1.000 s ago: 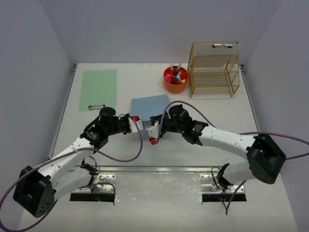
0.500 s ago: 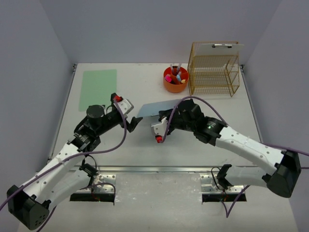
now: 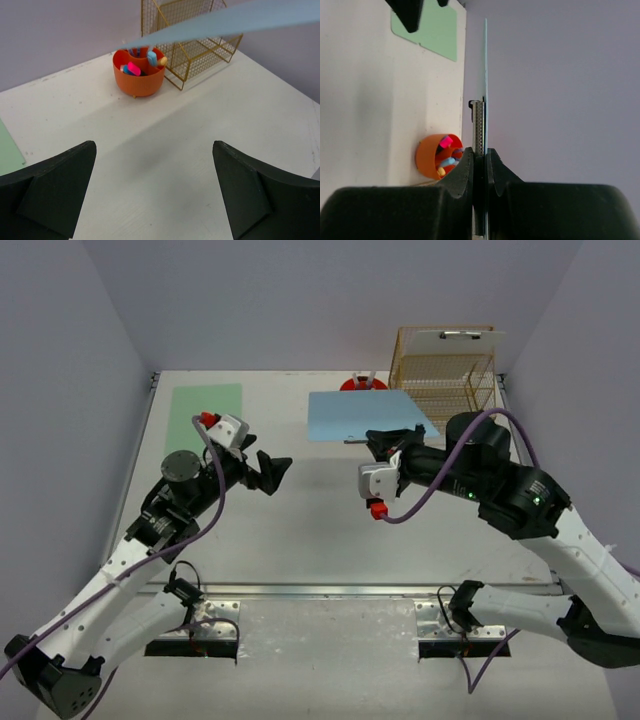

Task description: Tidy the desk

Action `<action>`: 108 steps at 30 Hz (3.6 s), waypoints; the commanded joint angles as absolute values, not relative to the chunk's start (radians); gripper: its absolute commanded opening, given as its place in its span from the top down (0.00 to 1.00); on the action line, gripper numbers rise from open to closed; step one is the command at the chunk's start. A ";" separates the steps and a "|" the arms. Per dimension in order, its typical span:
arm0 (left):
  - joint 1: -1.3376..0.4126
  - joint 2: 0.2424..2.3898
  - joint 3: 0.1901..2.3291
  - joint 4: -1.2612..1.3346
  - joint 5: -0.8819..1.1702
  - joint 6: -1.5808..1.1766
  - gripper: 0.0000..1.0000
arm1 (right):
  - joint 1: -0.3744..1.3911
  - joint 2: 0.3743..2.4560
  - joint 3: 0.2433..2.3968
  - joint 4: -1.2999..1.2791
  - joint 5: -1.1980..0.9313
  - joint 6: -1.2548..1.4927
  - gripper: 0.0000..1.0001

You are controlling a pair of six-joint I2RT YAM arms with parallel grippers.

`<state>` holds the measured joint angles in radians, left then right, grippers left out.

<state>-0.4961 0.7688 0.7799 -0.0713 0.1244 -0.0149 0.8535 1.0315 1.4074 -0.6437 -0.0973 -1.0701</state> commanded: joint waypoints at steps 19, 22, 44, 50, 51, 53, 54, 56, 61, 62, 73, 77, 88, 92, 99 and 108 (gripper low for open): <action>-0.489 0.946 0.857 -0.036 0.235 -0.061 0.00 | 0.277 1.340 1.862 -1.023 -0.377 -1.336 1.00; -0.489 0.944 0.856 -0.042 0.233 -0.056 0.00 | 0.134 1.388 1.878 -1.015 -0.474 -1.359 1.00; -0.483 0.985 0.841 -0.044 0.232 -0.036 0.00 | -0.051 1.405 1.894 -0.954 -0.687 -1.432 1.00; -0.482 1.003 0.855 -0.042 0.239 -0.035 0.00 | -0.051 1.396 1.886 -0.954 -0.680 -1.444 1.00; -0.482 1.004 0.856 -0.044 0.238 -0.033 0.00 | -0.051 1.398 1.884 -0.949 -0.677 -1.446 1.00; -0.480 1.007 0.861 -0.049 0.238 -0.031 0.00 | -0.052 1.402 1.882 -0.942 -0.675 -1.443 1.00; -0.481 1.009 0.863 -0.050 0.237 -0.030 0.00 | -0.055 1.407 1.883 -0.937 -0.676 -1.443 1.00; -0.481 1.012 0.866 -0.051 0.236 -0.029 0.00 | -0.062 1.419 1.884 -0.933 -0.679 -1.443 1.00; -0.479 1.017 0.871 -0.054 0.235 -0.025 0.00 | -0.104 1.453 1.878 -0.924 -0.707 -1.448 1.00; -0.479 1.017 0.870 -0.054 0.235 -0.025 0.00 | -0.104 1.456 1.878 -0.922 -0.707 -1.451 1.00; -0.474 1.046 0.888 -0.061 0.238 -0.025 0.00 | -0.156 1.533 1.844 -0.922 -0.819 -1.502 1.00; -0.472 1.046 0.887 -0.068 0.233 -0.028 0.00 | -0.181 1.584 1.848 -0.914 -0.883 -1.531 1.00; -0.441 1.045 0.887 -0.094 0.225 -0.061 0.00 | -0.227 1.738 1.916 -0.848 -0.924 -1.547 1.00; -0.425 1.046 0.884 -0.098 0.220 -0.064 0.00 | -0.234 1.752 1.901 -0.824 -0.925 -1.556 0.97; -0.416 1.126 0.959 -0.205 -0.041 -0.069 0.00 | -0.244 1.785 1.857 -0.711 -0.892 -1.552 0.72; -0.261 1.250 1.089 -0.398 -0.103 0.063 0.00 | -0.245 1.734 1.859 -0.555 -0.878 -1.377 0.24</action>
<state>-0.3441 1.2715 1.0662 -0.3504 -0.0783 -0.0282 -0.2406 1.7851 1.8473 -0.6538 -0.8592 -1.4441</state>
